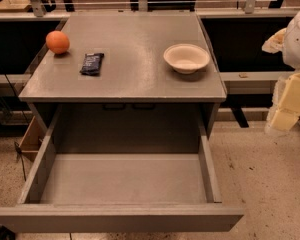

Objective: Close top drawer

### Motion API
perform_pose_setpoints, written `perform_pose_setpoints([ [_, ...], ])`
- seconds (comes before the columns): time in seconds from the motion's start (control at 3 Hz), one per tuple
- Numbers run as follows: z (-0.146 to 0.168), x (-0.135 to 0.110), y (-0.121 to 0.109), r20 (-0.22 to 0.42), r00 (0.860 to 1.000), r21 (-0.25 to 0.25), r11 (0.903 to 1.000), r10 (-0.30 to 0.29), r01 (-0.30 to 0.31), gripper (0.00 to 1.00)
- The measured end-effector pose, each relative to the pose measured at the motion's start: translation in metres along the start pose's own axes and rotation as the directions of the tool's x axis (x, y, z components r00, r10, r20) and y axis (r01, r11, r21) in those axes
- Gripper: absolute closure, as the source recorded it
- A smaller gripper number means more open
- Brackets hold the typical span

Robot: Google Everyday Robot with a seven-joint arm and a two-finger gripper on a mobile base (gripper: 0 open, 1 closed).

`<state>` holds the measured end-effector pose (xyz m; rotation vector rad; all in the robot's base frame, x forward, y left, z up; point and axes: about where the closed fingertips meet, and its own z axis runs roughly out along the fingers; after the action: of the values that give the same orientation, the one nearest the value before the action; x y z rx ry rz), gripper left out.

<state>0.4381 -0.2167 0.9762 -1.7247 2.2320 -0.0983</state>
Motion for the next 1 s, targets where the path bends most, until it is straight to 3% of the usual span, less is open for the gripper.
perform_pose_setpoints([
  [0.33,0.000,0.000,0.000,0.000,1.000,0.000,1.0000,0.000,0.000,0.00],
  [1.0,0.060,-0.014,0.034,0.074,0.997,-0.058,0.9983,0.008,-0.004,0.00],
])
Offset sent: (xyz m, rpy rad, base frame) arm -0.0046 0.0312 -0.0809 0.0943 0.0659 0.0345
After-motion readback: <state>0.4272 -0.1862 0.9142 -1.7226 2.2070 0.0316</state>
